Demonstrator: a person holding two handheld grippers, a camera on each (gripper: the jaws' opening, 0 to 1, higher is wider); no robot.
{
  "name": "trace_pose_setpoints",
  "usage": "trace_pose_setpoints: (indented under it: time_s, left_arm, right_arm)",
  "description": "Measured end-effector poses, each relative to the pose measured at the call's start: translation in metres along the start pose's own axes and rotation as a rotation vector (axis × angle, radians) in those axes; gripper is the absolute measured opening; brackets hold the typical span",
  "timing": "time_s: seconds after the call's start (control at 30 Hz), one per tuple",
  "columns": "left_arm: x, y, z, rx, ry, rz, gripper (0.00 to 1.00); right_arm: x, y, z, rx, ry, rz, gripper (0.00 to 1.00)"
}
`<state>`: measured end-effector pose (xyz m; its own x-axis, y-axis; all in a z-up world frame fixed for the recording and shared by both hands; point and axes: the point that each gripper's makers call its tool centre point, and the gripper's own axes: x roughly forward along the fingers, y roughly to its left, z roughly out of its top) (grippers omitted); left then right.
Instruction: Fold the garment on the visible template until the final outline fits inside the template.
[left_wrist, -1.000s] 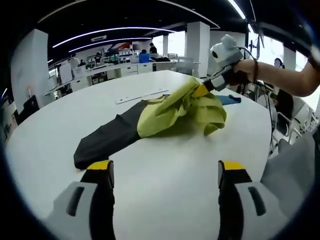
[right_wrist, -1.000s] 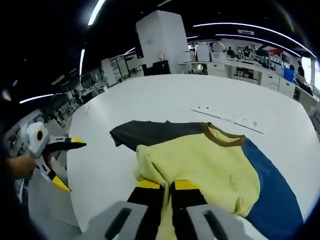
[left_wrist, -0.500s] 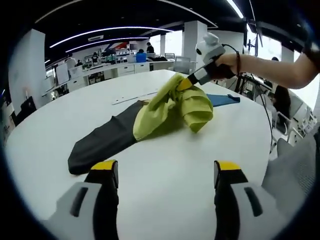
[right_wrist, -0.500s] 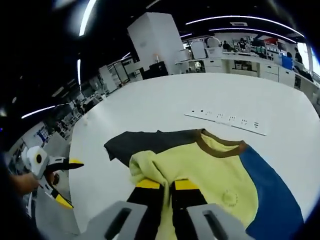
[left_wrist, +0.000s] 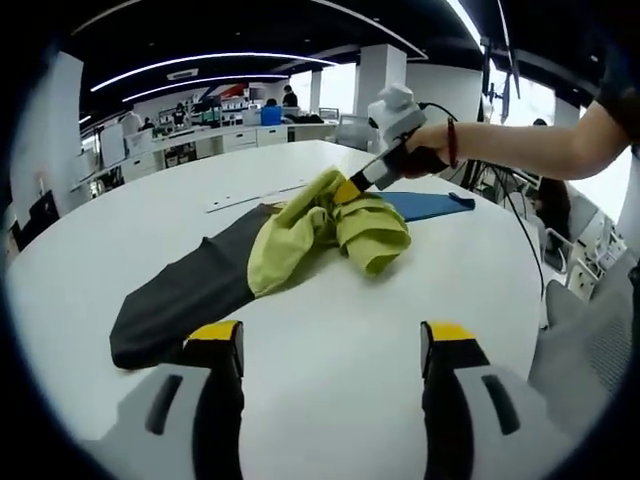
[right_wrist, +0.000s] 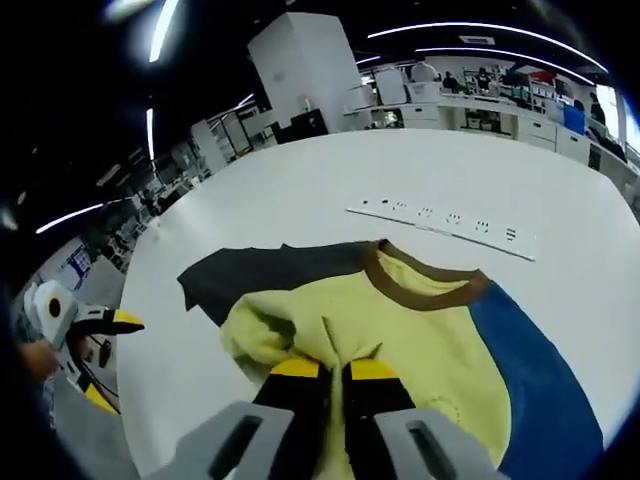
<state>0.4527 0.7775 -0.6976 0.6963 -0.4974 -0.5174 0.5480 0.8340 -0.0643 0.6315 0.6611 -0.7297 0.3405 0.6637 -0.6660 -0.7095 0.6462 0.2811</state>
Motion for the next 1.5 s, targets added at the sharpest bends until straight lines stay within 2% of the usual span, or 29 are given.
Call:
trace_pose_setpoints:
  time_s: [0.43,0.63,0.73,0.93,1.2,1.5]
  left_arm:
    - [0.022,0.0,0.011,-0.002,-0.02,-0.036,0.62]
    - [0.029,0.001,0.017,-0.005,-0.031,-0.045,0.58]
    - [0.033,0.003,0.021,-0.009,-0.039,-0.043,0.55]
    - [0.04,0.007,0.029,-0.031,-0.057,-0.032,0.51]
    - [0.055,0.009,0.039,-0.049,-0.074,-0.027,0.42]
    - [0.077,0.011,0.052,-0.12,-0.1,-0.037,0.32]
  right_arm:
    - [0.016,-0.015,-0.018,-0.062,0.066,-0.045,0.02]
    - [0.014,-0.014,-0.018,-0.044,0.053,-0.04,0.03]
    - [0.009,-0.014,-0.014,0.001,0.015,-0.042,0.09]
    - [-0.01,-0.005,-0.012,0.062,-0.043,-0.042,0.33]
    - [-0.037,0.004,-0.019,0.081,-0.083,-0.035,0.41]
    - [-0.059,0.011,-0.038,0.095,-0.1,-0.009,0.45]
